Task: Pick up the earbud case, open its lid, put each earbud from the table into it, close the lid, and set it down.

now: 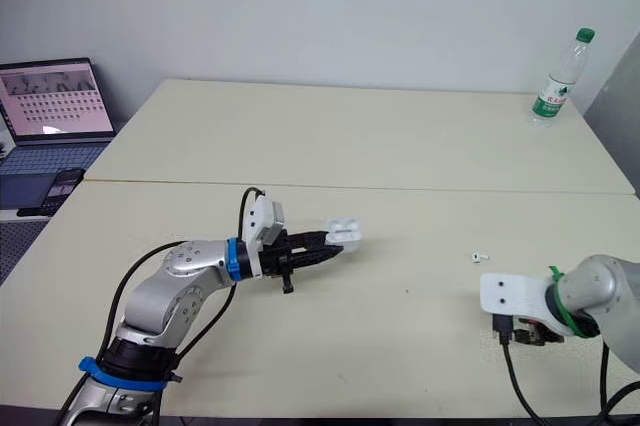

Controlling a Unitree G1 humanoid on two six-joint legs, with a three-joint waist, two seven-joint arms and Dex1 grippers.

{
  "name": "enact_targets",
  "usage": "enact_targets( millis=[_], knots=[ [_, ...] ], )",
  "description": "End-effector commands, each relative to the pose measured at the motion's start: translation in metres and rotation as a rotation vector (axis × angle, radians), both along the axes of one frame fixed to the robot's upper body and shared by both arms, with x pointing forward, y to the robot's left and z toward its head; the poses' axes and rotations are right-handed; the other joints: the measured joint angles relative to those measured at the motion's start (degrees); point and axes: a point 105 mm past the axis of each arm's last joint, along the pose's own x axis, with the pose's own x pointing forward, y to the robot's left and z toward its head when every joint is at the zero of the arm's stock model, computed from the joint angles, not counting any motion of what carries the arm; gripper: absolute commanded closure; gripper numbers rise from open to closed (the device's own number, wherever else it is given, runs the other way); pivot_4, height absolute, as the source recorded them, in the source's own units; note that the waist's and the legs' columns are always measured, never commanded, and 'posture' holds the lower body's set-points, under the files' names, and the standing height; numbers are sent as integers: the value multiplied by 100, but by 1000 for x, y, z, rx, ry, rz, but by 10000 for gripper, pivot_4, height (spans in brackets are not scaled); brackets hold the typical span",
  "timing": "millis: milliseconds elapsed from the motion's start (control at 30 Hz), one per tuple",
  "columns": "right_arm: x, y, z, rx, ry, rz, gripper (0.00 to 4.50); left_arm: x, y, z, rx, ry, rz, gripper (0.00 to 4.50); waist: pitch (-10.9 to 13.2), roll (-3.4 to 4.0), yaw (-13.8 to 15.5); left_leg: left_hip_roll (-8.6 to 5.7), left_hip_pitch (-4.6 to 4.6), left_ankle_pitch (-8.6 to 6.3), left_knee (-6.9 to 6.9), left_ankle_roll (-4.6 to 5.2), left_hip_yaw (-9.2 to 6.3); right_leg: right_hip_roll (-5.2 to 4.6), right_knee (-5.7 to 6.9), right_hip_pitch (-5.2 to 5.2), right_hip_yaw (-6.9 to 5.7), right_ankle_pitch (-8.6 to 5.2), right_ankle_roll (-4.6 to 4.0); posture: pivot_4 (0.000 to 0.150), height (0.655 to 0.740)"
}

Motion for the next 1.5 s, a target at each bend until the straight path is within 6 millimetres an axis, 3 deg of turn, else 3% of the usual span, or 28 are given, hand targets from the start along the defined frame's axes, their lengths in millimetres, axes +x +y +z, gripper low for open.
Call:
enact_targets(
  millis=[33, 800, 1433, 1500],
  knots=[
    [-1, 1, -1, -52, 10, 63, 21355, -1, -3, 14, -18, -57, -10, 37405, 1, 1, 2, 0, -2, 0, 2, 0, 0, -1, -1, 0, -1, 1, -1, 1500, 7362],
    [5, -8, -6, -105, 129, 68, 21355, -2, -1, 12, -26, -51, 19, 37405, 1, 3, 7, 1, -7, -1, 24, 0, 0, -2, 4, 1, -1, 7, -7, 1500, 7362],
    [11, -8, -9, -116, 130, 75, 21355, -2, 2, 12, -24, -54, 32, 37405, 1, 3, 6, 1, -6, -1, 28, 0, -1, -2, 8, 3, -1, 8, -8, 1500, 7362],
    [10, -7, -9, -114, 131, 79, 25070, -2, 2, 12, -24, -54, 32, 37405, 1, 3, 6, 1, -6, -1, 28, 0, -1, -2, 8, 3, -1, 8, -7, 1500, 7362]
  ],
)
